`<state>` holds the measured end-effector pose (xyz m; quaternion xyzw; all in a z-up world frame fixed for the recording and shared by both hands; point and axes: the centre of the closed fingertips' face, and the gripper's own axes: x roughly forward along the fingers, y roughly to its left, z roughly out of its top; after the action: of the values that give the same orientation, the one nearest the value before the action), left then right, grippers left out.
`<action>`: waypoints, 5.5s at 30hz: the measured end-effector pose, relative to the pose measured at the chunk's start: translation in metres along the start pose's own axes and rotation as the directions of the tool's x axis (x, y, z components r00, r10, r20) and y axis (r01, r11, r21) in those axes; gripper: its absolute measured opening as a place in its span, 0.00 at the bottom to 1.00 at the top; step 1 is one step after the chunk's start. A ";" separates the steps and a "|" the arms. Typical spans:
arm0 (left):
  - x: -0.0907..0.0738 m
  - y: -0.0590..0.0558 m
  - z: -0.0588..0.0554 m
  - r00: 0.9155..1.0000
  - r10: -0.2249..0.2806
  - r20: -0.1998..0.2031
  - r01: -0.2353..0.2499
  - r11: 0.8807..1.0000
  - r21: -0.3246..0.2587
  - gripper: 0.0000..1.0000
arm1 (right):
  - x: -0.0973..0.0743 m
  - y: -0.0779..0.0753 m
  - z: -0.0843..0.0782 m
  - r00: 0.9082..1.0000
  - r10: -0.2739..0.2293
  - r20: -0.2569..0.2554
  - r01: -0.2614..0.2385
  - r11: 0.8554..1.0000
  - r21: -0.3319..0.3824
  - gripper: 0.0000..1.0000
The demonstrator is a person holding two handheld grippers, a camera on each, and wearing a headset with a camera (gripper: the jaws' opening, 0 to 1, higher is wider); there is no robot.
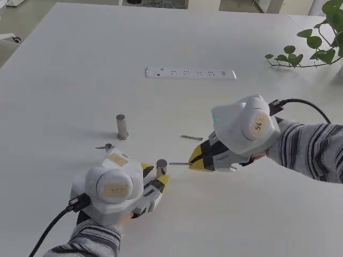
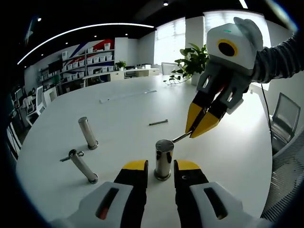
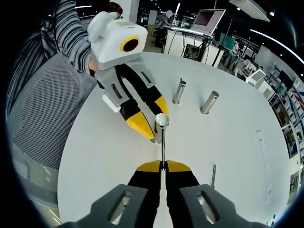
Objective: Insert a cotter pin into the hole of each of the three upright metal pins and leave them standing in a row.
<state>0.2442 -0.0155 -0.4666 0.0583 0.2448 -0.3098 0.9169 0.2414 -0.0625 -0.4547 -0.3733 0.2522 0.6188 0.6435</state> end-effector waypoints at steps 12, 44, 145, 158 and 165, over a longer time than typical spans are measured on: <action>0.006 -0.003 -0.003 1.000 -0.009 -0.016 0.009 1.000 -0.001 0.11 | 0.003 0.001 0.002 1.000 0.011 0.003 -0.011 1.000 -0.021 0.00; 0.009 -0.003 -0.003 0.995 -0.094 -0.014 0.095 0.992 0.079 0.09 | 0.009 0.001 0.024 1.000 0.027 0.008 -0.027 0.998 -0.054 0.00; -0.016 0.003 -0.006 0.998 -0.057 0.004 0.057 0.998 -0.038 0.56 | 0.027 0.004 0.051 0.993 -0.068 0.100 0.042 0.969 0.242 0.17; -0.028 0.004 0.002 0.996 -0.082 0.039 0.084 0.995 -0.049 0.70 | 0.034 0.001 0.048 0.994 -0.064 0.088 0.041 0.969 0.243 0.10; -0.032 0.002 0.005 0.994 -0.092 0.057 0.095 0.994 -0.062 0.77 | 0.031 0.001 0.050 0.992 -0.047 0.113 0.018 0.969 0.246 0.08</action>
<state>0.2259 0.0023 -0.4471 0.0087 0.2323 -0.3458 0.9090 0.2371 -0.0042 -0.4501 -0.2579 0.2819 0.5934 0.7085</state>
